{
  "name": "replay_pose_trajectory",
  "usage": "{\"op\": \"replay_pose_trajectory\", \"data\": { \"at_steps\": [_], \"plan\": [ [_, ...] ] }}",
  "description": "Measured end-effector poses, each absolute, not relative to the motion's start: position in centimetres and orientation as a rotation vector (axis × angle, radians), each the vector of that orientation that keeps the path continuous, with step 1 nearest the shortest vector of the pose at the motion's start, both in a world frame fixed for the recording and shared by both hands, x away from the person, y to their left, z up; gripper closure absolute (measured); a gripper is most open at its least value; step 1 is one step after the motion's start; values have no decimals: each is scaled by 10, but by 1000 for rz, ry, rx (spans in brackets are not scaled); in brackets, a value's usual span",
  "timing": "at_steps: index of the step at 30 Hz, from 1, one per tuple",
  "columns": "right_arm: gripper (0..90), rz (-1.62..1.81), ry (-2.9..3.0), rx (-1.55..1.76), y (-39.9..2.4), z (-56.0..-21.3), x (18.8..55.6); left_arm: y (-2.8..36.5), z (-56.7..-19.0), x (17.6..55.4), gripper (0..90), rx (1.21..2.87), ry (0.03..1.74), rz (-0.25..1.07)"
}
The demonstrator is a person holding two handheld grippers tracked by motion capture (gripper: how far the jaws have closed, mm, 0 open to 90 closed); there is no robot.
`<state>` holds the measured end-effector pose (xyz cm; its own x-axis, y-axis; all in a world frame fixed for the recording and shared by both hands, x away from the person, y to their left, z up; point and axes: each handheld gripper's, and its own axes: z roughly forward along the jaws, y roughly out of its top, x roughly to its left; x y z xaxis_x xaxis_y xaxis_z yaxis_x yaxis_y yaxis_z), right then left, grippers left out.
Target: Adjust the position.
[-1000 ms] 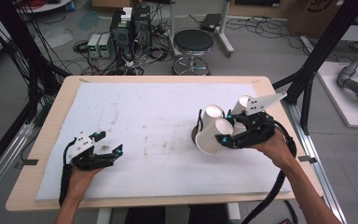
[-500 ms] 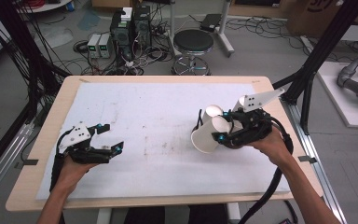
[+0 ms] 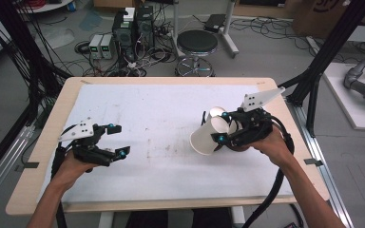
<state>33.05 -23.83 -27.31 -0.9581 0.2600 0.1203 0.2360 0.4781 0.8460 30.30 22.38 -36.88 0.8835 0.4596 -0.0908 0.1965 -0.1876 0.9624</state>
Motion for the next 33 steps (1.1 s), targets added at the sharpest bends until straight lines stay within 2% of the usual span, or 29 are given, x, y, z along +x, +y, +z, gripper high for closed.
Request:
{"op": "replay_pose_trajectory", "data": {
  "at_steps": [12,33],
  "plan": [
    [349,1559,2682,426,-228,-273,338,206,-347,314,140,1816,404,208],
    [350,1573,2702,388,-210,-269,347,158,-332,331,140,1849,301,132]
  ]
}}
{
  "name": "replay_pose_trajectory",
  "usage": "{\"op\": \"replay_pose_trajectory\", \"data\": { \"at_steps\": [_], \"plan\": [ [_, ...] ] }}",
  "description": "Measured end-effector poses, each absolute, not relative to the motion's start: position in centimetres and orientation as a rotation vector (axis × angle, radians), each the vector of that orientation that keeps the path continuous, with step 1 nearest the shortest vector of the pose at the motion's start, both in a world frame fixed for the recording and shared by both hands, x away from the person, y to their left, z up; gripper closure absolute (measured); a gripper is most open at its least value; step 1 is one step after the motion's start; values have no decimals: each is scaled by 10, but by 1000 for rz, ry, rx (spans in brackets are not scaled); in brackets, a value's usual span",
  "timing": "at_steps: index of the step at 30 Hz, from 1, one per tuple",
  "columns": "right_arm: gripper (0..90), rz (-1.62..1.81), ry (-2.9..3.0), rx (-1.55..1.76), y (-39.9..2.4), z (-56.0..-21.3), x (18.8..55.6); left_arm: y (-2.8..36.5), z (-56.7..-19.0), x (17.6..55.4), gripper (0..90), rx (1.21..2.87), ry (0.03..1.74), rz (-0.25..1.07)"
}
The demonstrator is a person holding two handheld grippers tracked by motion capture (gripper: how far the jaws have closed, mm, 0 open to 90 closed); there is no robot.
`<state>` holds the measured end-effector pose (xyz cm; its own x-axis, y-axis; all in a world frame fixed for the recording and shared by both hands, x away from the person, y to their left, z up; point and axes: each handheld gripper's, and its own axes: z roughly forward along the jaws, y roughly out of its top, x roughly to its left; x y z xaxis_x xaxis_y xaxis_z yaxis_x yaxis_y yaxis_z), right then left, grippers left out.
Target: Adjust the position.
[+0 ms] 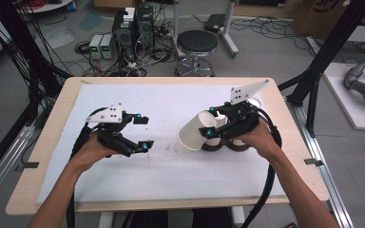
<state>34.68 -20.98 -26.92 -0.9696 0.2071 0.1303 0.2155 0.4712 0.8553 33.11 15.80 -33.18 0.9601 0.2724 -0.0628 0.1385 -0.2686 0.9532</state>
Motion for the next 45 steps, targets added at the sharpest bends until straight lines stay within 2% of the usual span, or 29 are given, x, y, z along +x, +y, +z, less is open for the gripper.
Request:
{"op": "replay_pose_trajectory", "data": {
  "at_steps": [20,33,37,45],
  "plan": [
    [350,-1598,-2654,-335,-196,-270,349,109,-326,340,140,1874,203,35],
    [350,-1618,-2627,-316,-193,-269,348,92,-326,343,140,1857,179,-17],
    [350,-1622,-2619,-318,-191,-269,348,88,-326,344,97,1848,174,-32],
    [350,-1650,-2603,-307,-190,-270,348,83,-327,344,84,1831,167,-51]
  ]
}}
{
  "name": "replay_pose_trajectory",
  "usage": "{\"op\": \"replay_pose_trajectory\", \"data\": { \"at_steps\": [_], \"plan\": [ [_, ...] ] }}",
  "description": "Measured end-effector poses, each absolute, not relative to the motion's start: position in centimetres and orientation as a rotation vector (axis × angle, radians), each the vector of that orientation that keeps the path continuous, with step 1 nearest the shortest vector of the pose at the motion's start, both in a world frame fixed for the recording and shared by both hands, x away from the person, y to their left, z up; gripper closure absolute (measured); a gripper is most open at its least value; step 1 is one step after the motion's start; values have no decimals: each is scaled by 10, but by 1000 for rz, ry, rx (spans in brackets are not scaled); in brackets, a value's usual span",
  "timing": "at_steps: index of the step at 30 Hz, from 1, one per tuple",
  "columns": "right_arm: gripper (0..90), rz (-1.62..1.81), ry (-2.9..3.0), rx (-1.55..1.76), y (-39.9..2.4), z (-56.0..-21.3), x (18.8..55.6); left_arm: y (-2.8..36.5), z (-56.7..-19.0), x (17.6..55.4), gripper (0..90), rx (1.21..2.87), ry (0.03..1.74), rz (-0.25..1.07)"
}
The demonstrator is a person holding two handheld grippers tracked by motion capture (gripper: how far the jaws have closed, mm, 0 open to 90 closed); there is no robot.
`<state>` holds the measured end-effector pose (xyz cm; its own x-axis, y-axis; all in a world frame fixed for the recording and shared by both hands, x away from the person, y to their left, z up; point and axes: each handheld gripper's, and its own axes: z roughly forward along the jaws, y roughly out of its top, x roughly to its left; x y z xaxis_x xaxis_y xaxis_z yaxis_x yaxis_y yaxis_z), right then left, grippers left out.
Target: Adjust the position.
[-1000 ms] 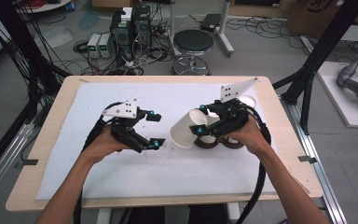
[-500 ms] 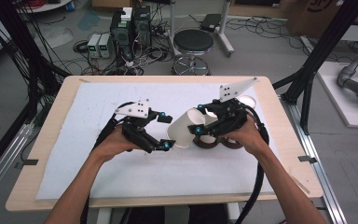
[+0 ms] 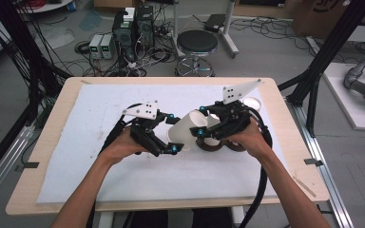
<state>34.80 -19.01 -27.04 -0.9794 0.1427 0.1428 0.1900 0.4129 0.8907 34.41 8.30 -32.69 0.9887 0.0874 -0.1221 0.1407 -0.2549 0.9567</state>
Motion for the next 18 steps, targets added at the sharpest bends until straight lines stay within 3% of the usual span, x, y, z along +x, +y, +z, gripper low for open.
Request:
{"op": "replay_pose_trajectory", "data": {
  "at_steps": [18],
  "plan": [
    [350,-1698,-2559,-294,-189,-272,347,80,-335,344,71,1757,176,-108]
  ]
}}
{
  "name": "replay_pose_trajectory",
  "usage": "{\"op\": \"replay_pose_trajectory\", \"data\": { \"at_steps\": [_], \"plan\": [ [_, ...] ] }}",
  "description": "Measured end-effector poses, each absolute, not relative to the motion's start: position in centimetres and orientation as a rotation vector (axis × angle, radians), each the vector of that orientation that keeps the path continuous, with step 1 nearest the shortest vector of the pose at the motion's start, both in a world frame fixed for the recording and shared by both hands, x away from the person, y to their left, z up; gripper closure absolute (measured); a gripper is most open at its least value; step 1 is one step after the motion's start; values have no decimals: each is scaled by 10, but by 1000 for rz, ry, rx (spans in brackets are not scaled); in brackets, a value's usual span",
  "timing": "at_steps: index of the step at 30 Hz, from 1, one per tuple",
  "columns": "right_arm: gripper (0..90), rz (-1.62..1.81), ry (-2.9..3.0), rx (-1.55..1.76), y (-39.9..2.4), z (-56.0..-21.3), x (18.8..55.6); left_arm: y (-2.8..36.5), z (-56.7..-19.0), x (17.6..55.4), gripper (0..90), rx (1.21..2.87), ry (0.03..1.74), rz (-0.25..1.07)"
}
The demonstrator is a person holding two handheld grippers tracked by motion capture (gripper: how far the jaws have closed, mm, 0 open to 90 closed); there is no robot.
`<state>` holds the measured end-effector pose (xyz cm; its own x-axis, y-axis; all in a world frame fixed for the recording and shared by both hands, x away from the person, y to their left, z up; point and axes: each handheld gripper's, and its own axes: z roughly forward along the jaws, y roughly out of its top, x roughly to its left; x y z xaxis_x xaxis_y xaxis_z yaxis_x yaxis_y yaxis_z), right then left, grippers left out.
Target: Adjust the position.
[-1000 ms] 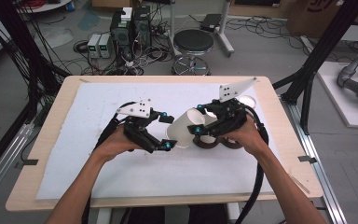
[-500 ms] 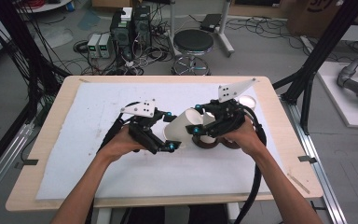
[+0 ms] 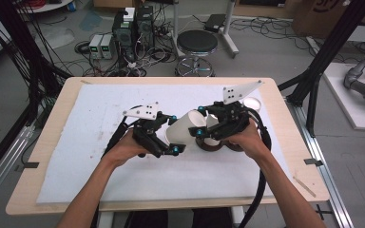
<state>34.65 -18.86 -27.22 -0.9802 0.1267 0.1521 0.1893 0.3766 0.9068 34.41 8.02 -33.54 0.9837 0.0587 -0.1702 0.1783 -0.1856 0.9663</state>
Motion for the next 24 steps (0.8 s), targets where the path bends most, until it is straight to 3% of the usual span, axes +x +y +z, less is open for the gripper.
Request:
{"op": "replay_pose_trajectory", "data": {
  "at_steps": [11,24],
  "plan": [
    [350,-1724,-2522,-312,-194,-280,347,80,-341,346,77,1772,177,-126],
    [350,-1763,-2488,-287,-197,-283,346,80,-345,346,152,1765,159,-138]
  ]
}}
